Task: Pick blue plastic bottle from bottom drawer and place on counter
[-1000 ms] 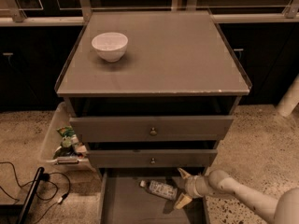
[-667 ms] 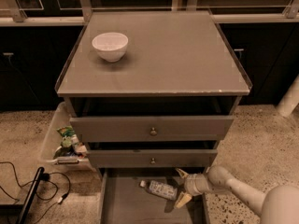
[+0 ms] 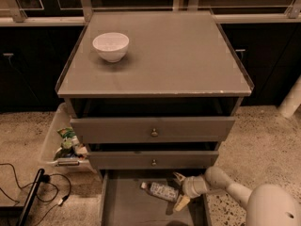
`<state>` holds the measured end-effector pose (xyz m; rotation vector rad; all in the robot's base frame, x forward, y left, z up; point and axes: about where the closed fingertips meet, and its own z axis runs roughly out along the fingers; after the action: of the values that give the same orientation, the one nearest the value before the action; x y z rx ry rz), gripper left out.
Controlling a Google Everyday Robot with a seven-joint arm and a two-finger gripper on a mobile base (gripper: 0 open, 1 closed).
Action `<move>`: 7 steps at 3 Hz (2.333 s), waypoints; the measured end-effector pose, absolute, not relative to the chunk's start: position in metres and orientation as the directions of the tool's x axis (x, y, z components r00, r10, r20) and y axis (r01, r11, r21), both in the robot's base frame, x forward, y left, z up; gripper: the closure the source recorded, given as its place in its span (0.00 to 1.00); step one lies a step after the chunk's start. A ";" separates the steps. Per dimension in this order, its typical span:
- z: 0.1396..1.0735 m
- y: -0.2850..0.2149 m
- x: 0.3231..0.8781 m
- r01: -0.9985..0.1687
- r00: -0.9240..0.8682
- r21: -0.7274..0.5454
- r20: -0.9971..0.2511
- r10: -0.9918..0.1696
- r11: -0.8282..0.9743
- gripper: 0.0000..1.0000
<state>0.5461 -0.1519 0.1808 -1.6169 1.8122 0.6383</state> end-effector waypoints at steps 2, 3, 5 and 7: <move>0.151 -0.139 0.555 -0.974 -0.085 -0.088 -0.708 -0.701 0.207 0.00; 0.146 -0.135 0.561 -0.962 -0.105 -0.101 -0.719 -0.687 0.253 0.00; 0.137 -0.130 0.564 -0.960 -0.132 -0.071 -0.736 -0.664 0.269 0.19; 0.137 -0.130 0.563 -0.960 -0.132 -0.071 -0.736 -0.664 0.269 0.65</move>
Offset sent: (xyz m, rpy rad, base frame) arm 0.0212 0.0131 -0.0359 -0.0288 -0.0779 -0.1386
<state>0.5634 -0.1296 0.1373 -1.4675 1.8741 0.5661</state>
